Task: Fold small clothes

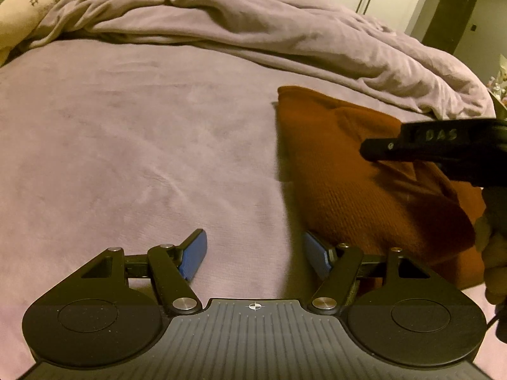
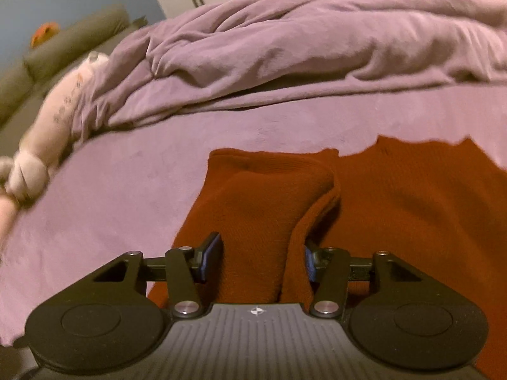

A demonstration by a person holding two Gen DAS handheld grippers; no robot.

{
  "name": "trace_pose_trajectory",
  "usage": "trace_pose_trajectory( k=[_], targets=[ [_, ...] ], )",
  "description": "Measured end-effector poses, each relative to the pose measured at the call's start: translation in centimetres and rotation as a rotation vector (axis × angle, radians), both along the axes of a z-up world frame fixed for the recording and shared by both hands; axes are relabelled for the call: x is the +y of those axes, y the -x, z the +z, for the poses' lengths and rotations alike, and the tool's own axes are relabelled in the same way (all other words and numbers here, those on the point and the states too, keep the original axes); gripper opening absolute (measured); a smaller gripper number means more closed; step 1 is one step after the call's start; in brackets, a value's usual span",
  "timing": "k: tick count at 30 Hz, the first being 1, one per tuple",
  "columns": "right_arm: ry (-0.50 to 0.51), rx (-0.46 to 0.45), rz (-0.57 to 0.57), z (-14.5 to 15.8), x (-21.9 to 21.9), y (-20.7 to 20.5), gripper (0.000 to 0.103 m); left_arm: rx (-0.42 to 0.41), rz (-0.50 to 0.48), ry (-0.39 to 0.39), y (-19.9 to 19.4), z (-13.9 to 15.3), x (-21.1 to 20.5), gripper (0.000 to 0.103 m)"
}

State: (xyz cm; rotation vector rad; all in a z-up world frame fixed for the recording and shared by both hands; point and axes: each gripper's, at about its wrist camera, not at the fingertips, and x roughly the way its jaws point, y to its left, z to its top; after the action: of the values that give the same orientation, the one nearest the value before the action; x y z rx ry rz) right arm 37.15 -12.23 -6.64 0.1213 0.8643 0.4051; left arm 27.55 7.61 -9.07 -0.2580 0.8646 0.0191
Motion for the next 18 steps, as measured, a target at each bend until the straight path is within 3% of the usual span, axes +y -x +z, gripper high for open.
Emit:
trace_pose_trajectory(
  k=[1, 2, 3, 8, 12, 13, 18],
  targets=[
    [0.027, -0.022, 0.018, 0.2, 0.3, 0.1, 0.03, 0.0, -0.001, 0.001, 0.0, 0.1, 0.0, 0.073],
    [0.051, -0.041, 0.027, 0.4, 0.4, 0.2, 0.015, 0.001, -0.002, 0.001, 0.1, 0.1, -0.1, 0.073],
    [0.071, -0.058, 0.041, 0.5, 0.5, 0.3, 0.012, 0.002, -0.004, 0.004, 0.2, 0.3, -0.1, 0.073],
    [0.139, -0.207, 0.07, 3.1, -0.8, 1.6, 0.01, -0.037, -0.035, 0.033, 2.0, 1.7, -0.9, 0.073],
    [0.175, -0.323, 0.015, 5.4, -3.9, 3.0, 0.01, -0.059, -0.118, 0.056, 2.7, 2.4, -3.7, 0.078],
    [0.187, -0.338, -0.003, 5.7, -5.0, 3.2, 0.01, -0.059, -0.147, 0.055, 2.6, 2.4, -4.7, 0.082],
    [0.238, -0.329, -0.089, 4.7, -10.1, 3.7, 0.01, -0.049, -0.212, 0.014, 1.6, 1.5, -9.3, 0.083]
  ],
)
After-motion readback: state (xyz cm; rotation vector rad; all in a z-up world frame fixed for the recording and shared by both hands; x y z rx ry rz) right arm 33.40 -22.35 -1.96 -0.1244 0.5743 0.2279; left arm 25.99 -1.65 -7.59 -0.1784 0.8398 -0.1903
